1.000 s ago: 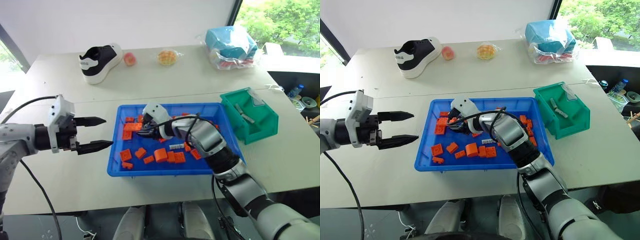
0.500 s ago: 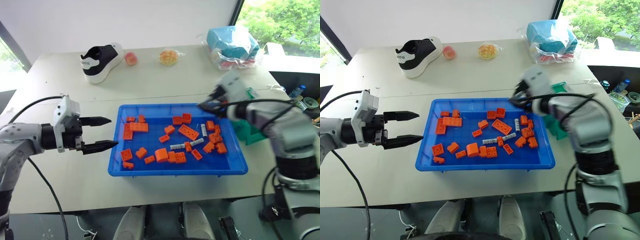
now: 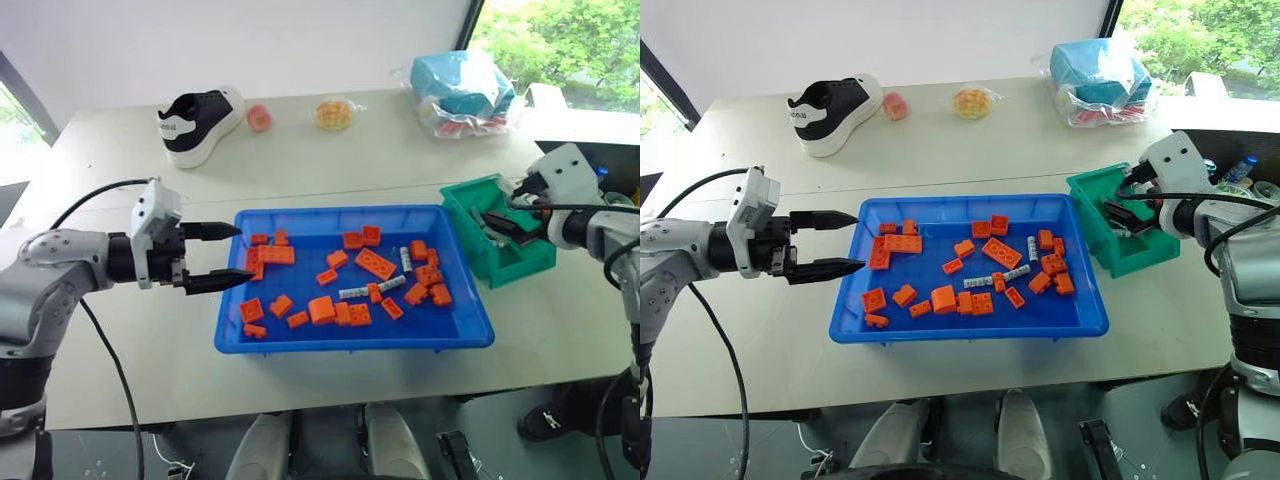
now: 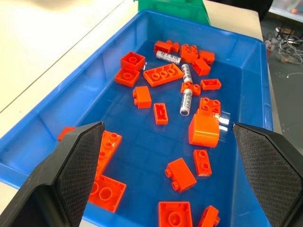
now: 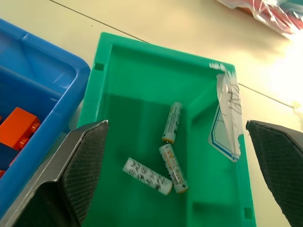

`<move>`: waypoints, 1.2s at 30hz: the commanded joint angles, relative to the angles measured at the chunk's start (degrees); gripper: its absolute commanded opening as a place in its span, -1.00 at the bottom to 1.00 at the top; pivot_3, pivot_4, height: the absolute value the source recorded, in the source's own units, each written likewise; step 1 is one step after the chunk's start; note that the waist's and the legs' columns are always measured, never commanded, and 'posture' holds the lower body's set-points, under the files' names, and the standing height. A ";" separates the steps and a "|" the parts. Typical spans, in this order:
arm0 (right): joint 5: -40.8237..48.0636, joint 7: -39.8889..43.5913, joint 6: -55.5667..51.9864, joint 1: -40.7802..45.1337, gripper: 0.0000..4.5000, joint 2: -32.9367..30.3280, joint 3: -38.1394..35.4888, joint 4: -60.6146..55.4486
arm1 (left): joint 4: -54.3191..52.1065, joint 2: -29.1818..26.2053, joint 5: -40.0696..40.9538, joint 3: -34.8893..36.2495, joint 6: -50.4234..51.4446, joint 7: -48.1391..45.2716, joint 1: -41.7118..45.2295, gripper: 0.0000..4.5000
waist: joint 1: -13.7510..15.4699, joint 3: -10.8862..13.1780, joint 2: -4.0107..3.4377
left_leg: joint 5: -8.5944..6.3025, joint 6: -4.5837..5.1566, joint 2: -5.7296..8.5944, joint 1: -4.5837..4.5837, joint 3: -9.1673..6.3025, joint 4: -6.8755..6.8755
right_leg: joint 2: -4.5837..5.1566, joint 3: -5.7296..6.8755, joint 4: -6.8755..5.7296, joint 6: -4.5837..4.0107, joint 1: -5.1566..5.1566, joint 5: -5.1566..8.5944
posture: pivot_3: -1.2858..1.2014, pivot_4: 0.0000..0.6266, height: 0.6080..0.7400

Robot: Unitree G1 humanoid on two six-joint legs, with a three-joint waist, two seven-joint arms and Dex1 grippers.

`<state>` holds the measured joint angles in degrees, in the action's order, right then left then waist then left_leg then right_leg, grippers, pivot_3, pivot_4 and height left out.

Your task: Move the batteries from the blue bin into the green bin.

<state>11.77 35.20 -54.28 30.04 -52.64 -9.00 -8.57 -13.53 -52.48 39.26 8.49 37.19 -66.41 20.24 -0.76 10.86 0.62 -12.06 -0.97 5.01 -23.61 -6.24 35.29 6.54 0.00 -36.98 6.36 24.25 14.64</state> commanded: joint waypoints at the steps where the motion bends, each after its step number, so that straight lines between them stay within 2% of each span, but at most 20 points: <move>1: 3.64 1.48 0.21 5.11 0.99 1.52 -0.55 -5.25 | -1.01 -0.30 0.44 0.82 -0.32 -0.34 0.56 1.00 | -0.16 0.00 0.00 | 0.00 0.00 0.00 0.00 0.00 0.00 | 0.00 0.00 0.00 0.00 0.00 0.00 | 0.03 -0.52 0.84; 4: 10.09 7.13 -2.02 5.12 0.99 2.80 1.68 -12.34 | -1.61 -0.58 0.81 1.41 0.08 -0.09 -0.06 1.00 | -0.17 0.00 0.00 | 0.00 0.00 -0.07 0.00 -0.04 -0.03 | -0.01 0.00 0.00 0.00 0.02 0.00 | 0.03 -0.52 0.84; 7: 11.53 13.47 1.72 4.82 0.99 1.75 7.66 -14.61 | -2.24 -0.72 1.34 1.81 0.62 0.10 -0.60 1.00 | -0.06 0.01 0.02 | -0.01 0.01 -0.10 0.00 -0.09 -0.05 | -0.04 0.04 0.01 0.00 0.01 0.01 | 0.03 -0.52 0.84; 12: 7.55 25.16 10.51 8.79 0.99 1.80 21.88 -7.69 | -3.55 -0.62 1.81 1.63 1.43 0.18 -0.71 1.00 | -0.06 0.05 0.10 | -0.01 0.01 -0.02 0.00 -0.06 0.14 | -0.04 0.04 0.02 0.01 -0.10 0.00 | 0.03 -0.52 0.84; 15: 3.16 28.71 16.49 11.84 0.99 4.32 28.44 -0.64 | -5.75 -1.06 2.95 2.25 2.31 0.01 -1.87 1.00 | -0.13 0.08 0.15 | -0.01 0.01 -0.02 0.01 -0.06 0.17 | -0.04 0.04 0.03 0.01 -0.13 0.00 | 0.03 -0.52 0.84; 21: -2.19 32.29 23.53 13.13 0.99 8.94 34.61 6.15 | -10.38 -2.60 5.03 3.50 3.63 -0.66 -5.21 1.00 | -0.12 0.09 0.15 | -0.01 0.00 -0.03 0.00 -0.10 0.06 | -0.05 0.03 -0.02 0.01 -0.02 0.00 | 0.03 -0.52 0.84; 29: -7.01 32.26 28.57 10.53 0.99 12.64 36.18 10.30 | -12.43 -3.09 7.17 4.64 4.57 1.01 -5.23 1.00 | 0.02 0.08 0.16 | -0.01 -0.01 -0.02 0.00 -0.11 0.08 | -0.07 0.03 -0.03 0.01 -0.03 0.00 | 0.03 -0.52 0.84; 32: -7.51 32.43 29.07 8.45 0.63 12.51 35.97 9.39 | -12.65 -3.01 7.43 4.61 4.65 1.39 -4.99 1.00 | 0.04 0.07 0.18 | -0.01 -0.01 -0.01 0.01 -0.12 0.08 | -0.06 0.04 -0.02 0.01 -0.05 0.00 | 0.03 -0.52 0.84; 36: -6.20 33.75 27.18 5.47 -0.27 11.05 34.72 4.53 | -11.90 -2.83 7.39 3.72 4.46 1.36 -3.41 1.00 | 0.12 0.07 0.19 | -0.01 -0.01 0.00 0.03 -0.17 0.12 | -0.07 0.06 -0.02 0.00 -0.12 0.00 | 0.03 -0.52 0.84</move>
<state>5.40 68.21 -26.26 35.95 -40.67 26.41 -1.45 -24.82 -54.84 45.74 11.39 41.99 -65.02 15.69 -0.64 10.93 0.81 -12.06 -0.98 5.02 -23.57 -6.38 35.41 6.48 0.05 -37.00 6.37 24.12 14.63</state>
